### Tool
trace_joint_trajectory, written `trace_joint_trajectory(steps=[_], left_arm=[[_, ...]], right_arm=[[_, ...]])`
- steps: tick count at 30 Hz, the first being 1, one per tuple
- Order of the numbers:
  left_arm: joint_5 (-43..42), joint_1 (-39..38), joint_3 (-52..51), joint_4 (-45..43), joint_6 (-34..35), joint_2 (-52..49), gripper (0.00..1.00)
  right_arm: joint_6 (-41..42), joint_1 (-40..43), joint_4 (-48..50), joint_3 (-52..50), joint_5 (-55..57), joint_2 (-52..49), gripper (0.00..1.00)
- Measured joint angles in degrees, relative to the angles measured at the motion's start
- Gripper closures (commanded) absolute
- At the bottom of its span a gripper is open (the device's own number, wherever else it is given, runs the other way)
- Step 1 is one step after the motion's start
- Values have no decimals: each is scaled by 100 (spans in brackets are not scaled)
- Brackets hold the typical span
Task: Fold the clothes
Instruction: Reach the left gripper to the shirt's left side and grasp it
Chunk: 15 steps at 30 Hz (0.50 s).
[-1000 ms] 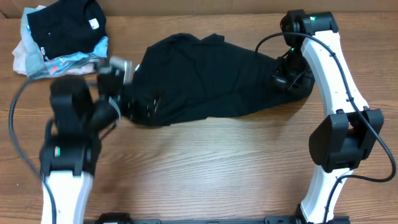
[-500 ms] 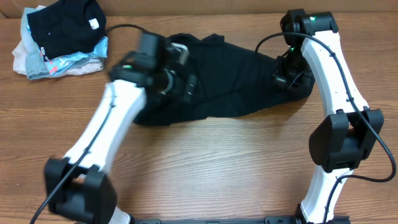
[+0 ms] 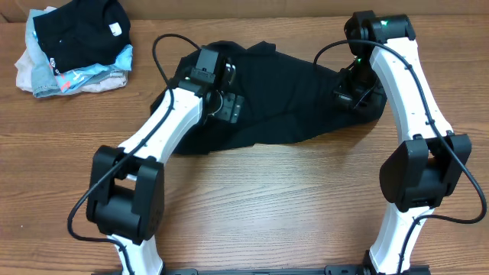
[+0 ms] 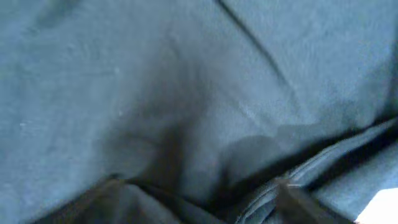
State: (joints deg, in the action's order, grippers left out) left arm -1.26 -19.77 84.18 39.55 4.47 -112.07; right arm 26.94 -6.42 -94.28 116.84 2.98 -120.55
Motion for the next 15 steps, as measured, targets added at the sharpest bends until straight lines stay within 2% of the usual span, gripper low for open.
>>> trace_joint_trajectory(steps=[1,3,4,9,11,15], left_arm=[[0,-2,0,4,11,-4,66],[4,0,4,2,4,-4,88],[0,0,9,2,22,-4,96],[4,0,20,57,9,-4,96],[35,0,61,166,52,-4,96],[334,0,487,632,251,9,96]], right_arm=[[2,0,0,0,0,0,91],[0,0,2,0,0,0,91],[0,0,2,0,0,0,90],[0,0,9,0,0,0,89],[33,0,46,0,-2,0,72],[2,0,85,0,66,0,70]])
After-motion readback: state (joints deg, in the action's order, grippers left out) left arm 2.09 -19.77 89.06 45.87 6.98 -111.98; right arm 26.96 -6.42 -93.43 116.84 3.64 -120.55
